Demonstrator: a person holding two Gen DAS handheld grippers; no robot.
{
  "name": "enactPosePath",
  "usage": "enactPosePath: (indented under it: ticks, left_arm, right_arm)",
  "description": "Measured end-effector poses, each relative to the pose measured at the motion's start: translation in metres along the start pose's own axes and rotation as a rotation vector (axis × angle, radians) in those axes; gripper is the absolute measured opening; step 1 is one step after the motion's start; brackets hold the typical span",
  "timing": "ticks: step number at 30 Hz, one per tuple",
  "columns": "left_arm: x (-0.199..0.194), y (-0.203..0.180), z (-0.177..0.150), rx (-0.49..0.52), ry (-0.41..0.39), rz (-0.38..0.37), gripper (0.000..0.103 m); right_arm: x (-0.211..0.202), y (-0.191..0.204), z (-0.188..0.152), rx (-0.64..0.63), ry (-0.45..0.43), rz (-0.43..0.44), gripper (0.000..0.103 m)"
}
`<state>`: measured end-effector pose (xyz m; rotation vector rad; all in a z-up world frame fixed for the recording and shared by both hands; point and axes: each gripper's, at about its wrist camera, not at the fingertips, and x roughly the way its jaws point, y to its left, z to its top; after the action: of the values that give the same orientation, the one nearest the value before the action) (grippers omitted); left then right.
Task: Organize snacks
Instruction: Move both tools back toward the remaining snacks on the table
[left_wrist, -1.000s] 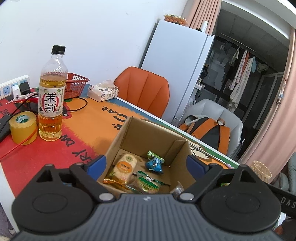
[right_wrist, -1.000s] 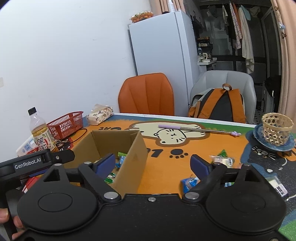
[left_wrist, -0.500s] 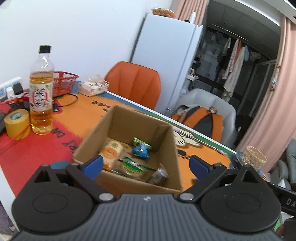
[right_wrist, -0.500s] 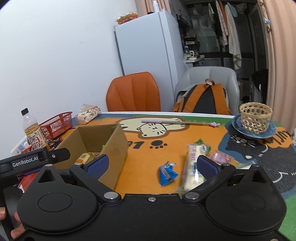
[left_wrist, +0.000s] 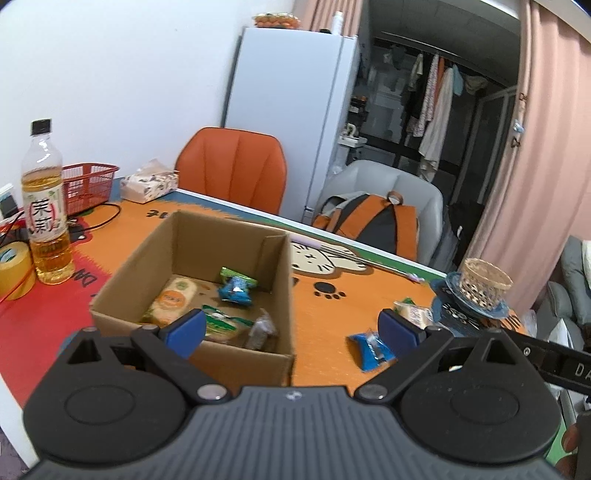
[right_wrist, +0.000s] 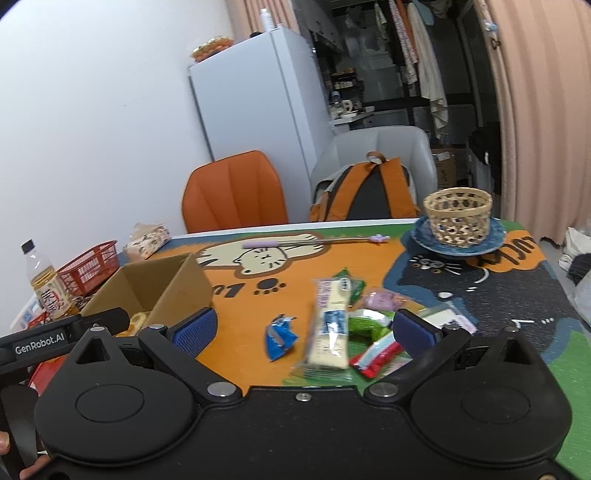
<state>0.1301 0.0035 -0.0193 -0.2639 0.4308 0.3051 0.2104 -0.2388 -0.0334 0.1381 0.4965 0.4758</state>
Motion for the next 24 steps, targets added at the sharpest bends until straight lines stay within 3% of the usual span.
enactPosePath:
  ticks: [24]
  left_arm:
    - [0.032, -0.055, -0.027, 0.093, 0.095, -0.101, 0.099]
  right_arm:
    - [0.011, -0.065, -0.016, 0.107, 0.036, -0.059, 0.103]
